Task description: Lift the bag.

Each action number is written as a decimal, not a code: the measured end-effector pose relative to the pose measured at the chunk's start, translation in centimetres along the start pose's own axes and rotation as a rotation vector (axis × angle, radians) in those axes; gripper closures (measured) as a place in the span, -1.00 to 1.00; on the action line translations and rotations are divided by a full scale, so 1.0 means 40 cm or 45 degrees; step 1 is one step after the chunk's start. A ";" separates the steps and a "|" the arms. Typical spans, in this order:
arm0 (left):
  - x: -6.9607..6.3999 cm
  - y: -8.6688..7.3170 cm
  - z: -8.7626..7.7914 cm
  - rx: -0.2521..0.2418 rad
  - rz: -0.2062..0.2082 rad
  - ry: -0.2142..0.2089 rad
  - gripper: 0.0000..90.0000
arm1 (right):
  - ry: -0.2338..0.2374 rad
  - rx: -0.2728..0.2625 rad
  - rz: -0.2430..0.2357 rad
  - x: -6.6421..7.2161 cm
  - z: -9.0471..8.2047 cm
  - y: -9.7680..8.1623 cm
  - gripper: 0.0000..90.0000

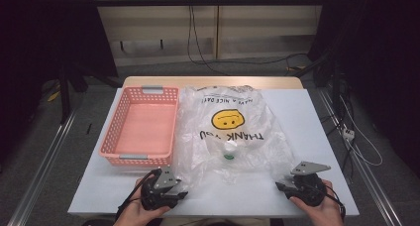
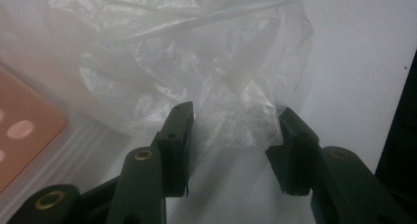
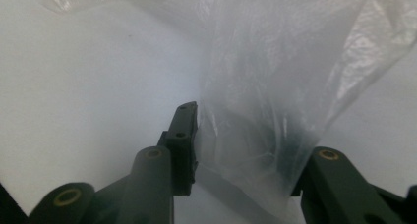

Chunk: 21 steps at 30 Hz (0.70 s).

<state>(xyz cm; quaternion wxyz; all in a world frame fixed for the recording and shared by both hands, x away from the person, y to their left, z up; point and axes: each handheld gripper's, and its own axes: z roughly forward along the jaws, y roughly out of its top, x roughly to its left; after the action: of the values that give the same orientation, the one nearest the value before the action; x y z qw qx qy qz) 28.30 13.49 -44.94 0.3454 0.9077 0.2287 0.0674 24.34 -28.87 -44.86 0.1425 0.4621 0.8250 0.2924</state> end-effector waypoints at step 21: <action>0.023 0.019 -0.037 -0.133 -0.132 -0.117 0.99 | 0.102 -0.129 0.112 -0.031 -0.020 0.012 1.00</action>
<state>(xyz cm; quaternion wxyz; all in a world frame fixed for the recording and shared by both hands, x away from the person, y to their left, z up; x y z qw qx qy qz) 28.97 14.28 -43.35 0.4055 0.8774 0.2556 0.0196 24.91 -30.00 -43.98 0.1197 0.4781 0.7931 0.3579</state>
